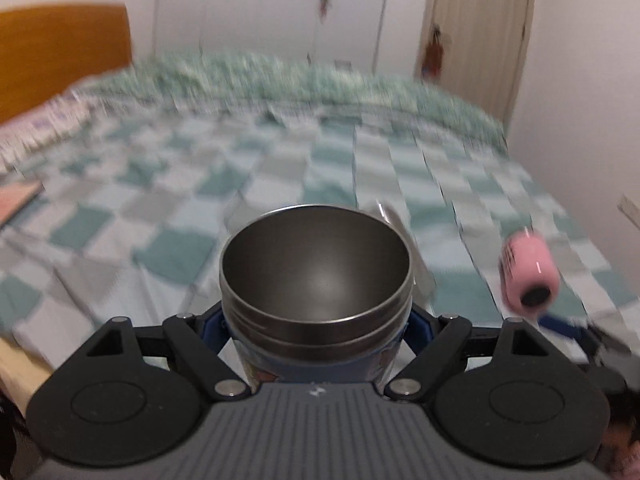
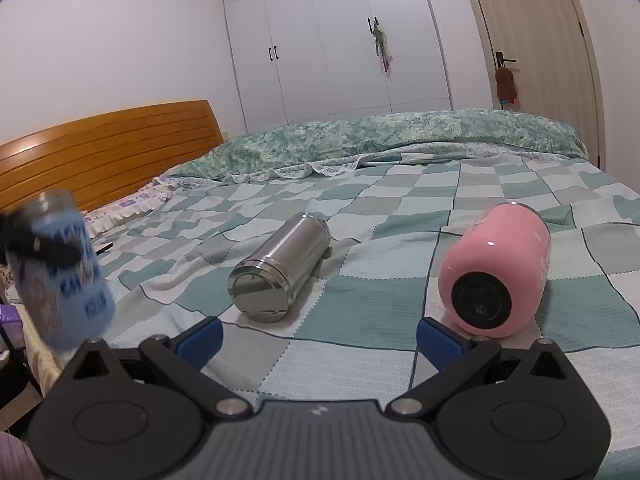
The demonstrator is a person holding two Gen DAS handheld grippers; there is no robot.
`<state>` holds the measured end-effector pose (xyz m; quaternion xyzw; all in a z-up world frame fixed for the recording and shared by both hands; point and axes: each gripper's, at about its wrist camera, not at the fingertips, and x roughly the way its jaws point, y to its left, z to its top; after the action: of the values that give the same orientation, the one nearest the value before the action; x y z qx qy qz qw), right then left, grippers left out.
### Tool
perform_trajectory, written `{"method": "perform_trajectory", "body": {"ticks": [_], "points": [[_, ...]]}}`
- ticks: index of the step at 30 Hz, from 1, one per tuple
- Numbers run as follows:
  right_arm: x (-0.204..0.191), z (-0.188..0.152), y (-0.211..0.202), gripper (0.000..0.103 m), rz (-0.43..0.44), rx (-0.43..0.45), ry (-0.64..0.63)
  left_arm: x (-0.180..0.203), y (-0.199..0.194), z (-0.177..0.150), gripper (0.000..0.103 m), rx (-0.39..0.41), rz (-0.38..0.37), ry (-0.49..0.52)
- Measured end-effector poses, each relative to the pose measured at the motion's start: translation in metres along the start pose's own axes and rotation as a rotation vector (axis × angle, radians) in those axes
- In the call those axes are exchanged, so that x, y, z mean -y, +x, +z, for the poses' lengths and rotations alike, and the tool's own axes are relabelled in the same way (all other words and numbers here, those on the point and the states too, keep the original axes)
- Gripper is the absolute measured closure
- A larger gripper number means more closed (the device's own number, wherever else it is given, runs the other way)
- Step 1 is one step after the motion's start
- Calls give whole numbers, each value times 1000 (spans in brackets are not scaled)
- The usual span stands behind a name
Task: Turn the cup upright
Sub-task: 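Rotate the left gripper to turn the blue cup opening upward, then lower the upright blue cup onto the bed and open the left gripper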
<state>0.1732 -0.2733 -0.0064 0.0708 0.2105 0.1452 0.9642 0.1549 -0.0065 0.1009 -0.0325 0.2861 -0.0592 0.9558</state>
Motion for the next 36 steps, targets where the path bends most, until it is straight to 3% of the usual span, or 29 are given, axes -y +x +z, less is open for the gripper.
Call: {"method": "perform_trajectory", "body": {"ticks": [5,8,16,21,29,32,36], "points": [[0,0,-4,0,5,23,-1,-2,11,-1,18,193,109,3],[0,0,-5,0,3,32,-3,-2,29,-11,18,253,176,15],[-2,-1,-5,0,-6,36,-10,-14,67,-33,18,304,219,-14],[-4,-2,-4,0,-11,33,-20,-24,93,-44,18,221,233,-25],[-8,-3,-6,0,-17,47,-40,-29,95,-42,17,219,206,-3],[-9,-4,-11,0,-21,72,-54,-27,79,-42,0,270,188,-3],[-8,-4,-25,0,-39,123,-83,-20,34,-44,0,388,172,-3]]}}
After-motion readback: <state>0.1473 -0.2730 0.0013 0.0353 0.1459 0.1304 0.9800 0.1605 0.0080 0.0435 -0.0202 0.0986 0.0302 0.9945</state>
